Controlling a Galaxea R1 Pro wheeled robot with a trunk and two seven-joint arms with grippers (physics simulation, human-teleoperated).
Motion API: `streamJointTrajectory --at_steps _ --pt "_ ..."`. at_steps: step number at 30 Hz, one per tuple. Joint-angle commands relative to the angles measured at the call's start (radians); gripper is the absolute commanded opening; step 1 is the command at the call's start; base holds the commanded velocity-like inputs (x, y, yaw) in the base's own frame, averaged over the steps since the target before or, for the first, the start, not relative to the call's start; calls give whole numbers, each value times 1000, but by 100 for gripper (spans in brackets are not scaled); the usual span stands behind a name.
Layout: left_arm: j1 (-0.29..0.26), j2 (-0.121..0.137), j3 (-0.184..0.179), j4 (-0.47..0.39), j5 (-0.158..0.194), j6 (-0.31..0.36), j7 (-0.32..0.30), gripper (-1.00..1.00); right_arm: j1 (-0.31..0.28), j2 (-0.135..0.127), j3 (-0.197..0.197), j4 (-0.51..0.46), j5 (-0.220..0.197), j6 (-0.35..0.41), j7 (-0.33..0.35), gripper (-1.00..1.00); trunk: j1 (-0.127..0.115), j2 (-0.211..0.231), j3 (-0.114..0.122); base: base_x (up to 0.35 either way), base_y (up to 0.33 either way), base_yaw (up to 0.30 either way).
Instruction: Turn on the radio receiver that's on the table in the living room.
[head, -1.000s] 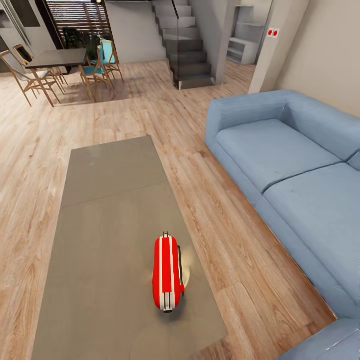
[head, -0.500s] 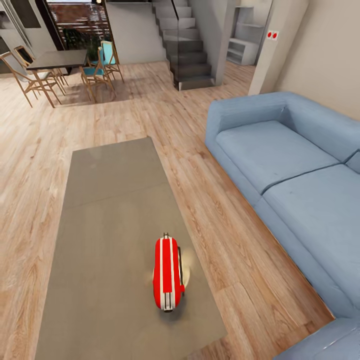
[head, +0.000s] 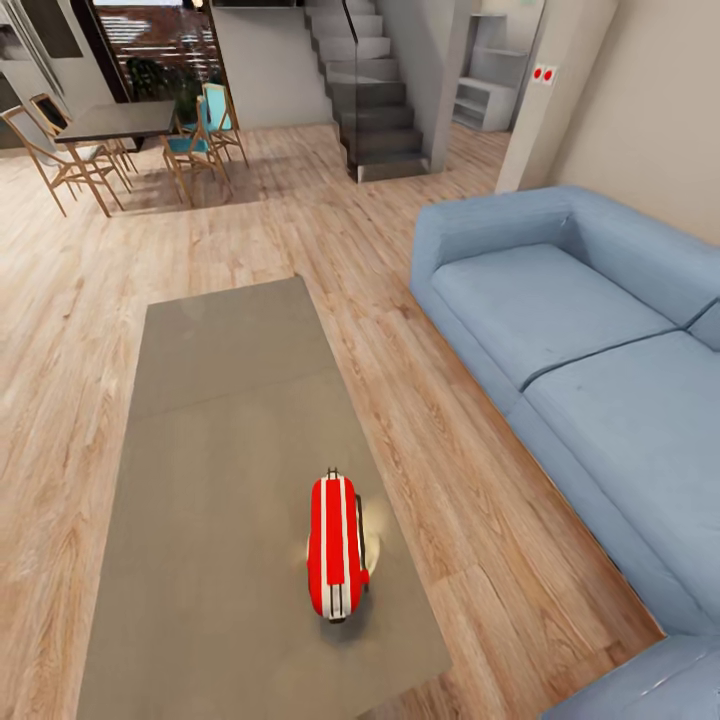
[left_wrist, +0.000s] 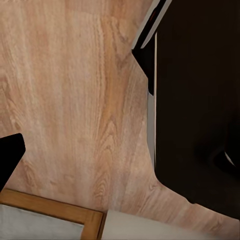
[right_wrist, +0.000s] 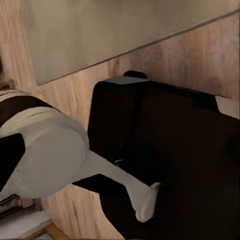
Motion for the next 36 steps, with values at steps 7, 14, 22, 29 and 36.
streamJointTrajectory --at_steps 7,14,22,29,36 --pt "0 1 0 0 -1 0 1 100 2 105 141 -319 5 271 0 100 -27 49 22 0 0 0" --pt "0 1 -2 -1 -1 0 3 100 -22 114 404 -353 -6 440 0 100 -54 98 44 0 0 0" --pt "0 2 -2 -2 -1 0 5 100 -132 116 545 -355 -6 513 0 100 -84 154 69 0 0 0" --pt "0 2 -5 -1 -1 0 5 100 -224 114 553 -355 -9 575 0 100 -111 203 91 0 0 0" --pt "0 4 -8 0 -1 0 5 100 -323 113 553 -356 -12 617 0 100 -138 252 113 0 0 0"
